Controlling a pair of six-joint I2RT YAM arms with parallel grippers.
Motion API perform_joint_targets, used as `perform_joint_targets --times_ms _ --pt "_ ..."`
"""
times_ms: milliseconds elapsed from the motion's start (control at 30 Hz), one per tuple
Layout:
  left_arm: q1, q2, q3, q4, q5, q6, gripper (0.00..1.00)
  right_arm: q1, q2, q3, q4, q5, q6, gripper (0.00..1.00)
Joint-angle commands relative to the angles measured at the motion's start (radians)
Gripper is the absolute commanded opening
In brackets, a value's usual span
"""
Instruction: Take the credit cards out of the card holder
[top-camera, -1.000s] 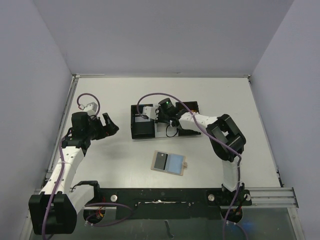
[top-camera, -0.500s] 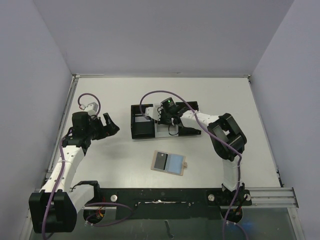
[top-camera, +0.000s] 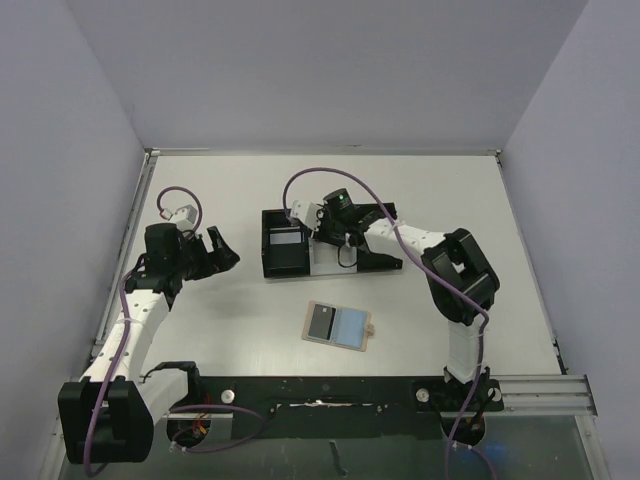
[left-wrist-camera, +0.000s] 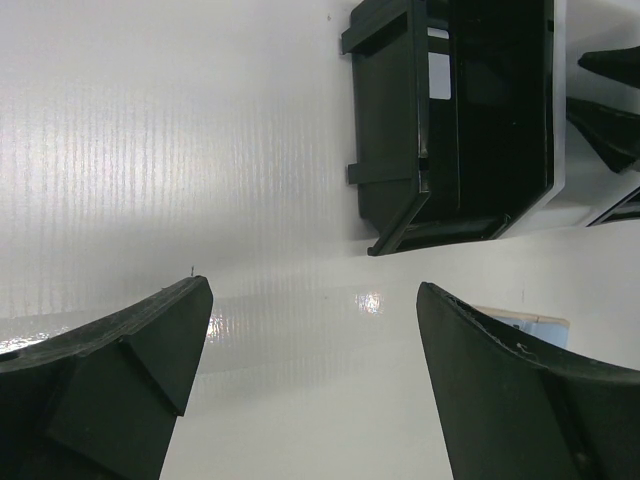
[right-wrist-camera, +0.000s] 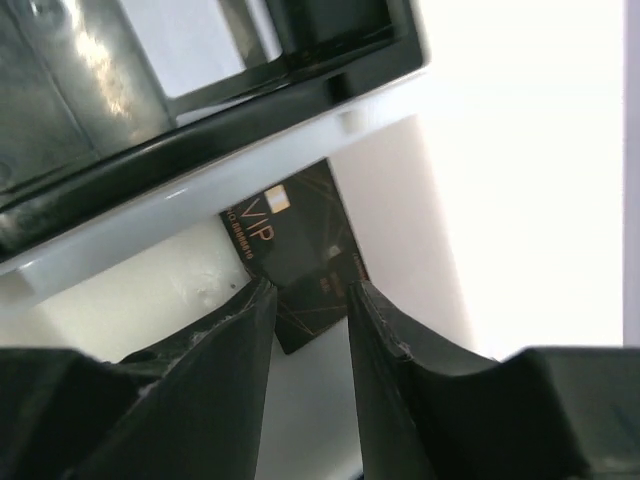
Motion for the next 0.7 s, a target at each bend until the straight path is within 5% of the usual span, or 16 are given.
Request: perform_joint_targets --times_ms 0,167,267,600,667 --pt "0.004 -0.005 0.016 0.059 0.016 0.021 0.83 -0.004 -0.193 -0.028 0.204 -0.014 0.177 0.38" --pt "0.004 -0.014 0.011 0.067 0.025 0.022 0.84 -0.010 -0.320 -0.040 0.191 0.084 0.511 0.46" --pt "0.005 -0.015 0.008 0.074 0.035 0.020 0.84 -0.048 -0.399 -0.088 0.162 0.138 0.745 0.63" --pt "0.021 -0.011 0.024 0.056 -0.003 0.000 0.84 -0.270 -0.747 -0.485 0.349 -0.116 1.243 0.99" --pt "0.022 -0.007 0.020 0.064 0.012 -0.006 0.84 -0.279 -0.841 -0.593 0.418 -0.112 1.319 0.98"
